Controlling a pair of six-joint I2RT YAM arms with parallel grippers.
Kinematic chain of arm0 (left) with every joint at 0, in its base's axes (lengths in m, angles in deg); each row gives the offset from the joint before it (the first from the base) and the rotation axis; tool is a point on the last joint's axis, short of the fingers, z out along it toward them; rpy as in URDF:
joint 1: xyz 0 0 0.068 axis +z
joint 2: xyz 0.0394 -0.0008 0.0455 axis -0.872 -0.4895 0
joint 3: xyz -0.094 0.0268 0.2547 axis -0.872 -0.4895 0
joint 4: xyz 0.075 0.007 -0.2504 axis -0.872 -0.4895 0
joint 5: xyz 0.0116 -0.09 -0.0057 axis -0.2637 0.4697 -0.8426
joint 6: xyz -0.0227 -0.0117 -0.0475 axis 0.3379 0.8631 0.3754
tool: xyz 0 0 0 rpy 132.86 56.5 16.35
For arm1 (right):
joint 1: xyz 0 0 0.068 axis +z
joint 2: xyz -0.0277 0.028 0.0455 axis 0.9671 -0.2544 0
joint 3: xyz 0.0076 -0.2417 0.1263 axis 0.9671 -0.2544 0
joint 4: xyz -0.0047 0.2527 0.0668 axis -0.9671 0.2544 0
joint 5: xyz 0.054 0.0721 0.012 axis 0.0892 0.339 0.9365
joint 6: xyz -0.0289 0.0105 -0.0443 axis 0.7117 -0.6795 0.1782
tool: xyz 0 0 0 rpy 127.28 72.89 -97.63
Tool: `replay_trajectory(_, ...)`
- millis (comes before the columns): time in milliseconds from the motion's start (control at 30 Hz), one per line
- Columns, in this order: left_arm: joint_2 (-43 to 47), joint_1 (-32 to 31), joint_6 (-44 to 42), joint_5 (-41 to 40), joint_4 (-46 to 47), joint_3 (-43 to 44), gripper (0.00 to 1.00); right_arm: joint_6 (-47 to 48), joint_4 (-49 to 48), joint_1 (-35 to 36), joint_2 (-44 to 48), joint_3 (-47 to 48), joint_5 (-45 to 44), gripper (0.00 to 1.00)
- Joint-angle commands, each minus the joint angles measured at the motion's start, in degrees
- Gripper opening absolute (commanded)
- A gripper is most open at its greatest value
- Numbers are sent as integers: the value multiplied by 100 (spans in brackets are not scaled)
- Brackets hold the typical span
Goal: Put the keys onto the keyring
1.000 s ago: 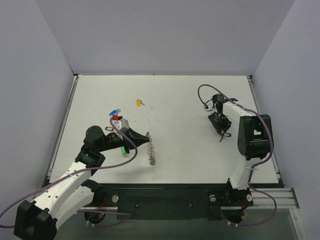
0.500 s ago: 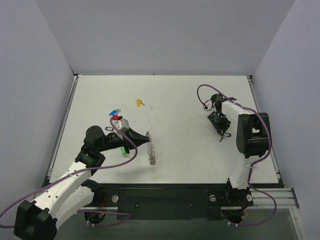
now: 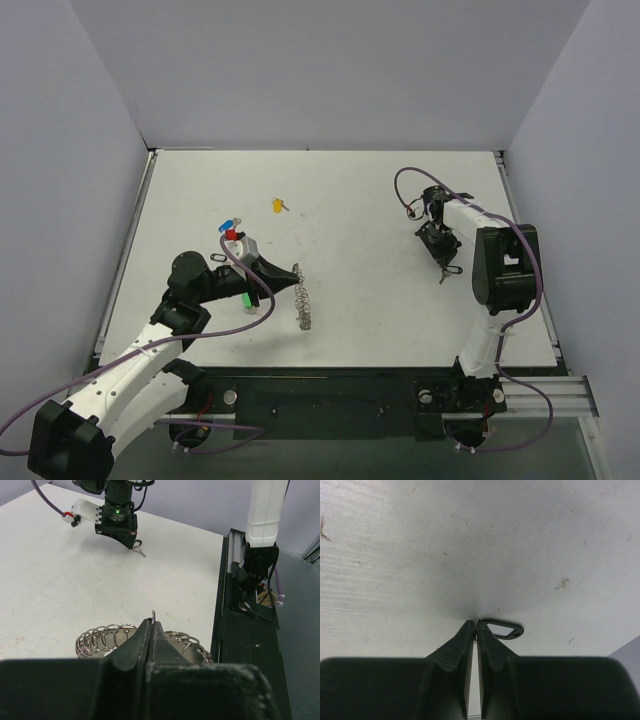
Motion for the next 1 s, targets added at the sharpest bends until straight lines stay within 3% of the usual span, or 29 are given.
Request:
replay_trajectory(0,16,49,-65,49,242,338,0,14,350,-26,-57,156,-2,4)
replay_trajectory(200,16,49,-74,49,233,338,0,14,350,-26,-48,156,-54,2)
replay_trajectory(433,16,49,-74,40,242,338,0,5,350,-26,-22,156,-81,11)
replay_trajectory(967,7,49,-74,49,242,338,0,31,350,-88,145,68,-72,11)
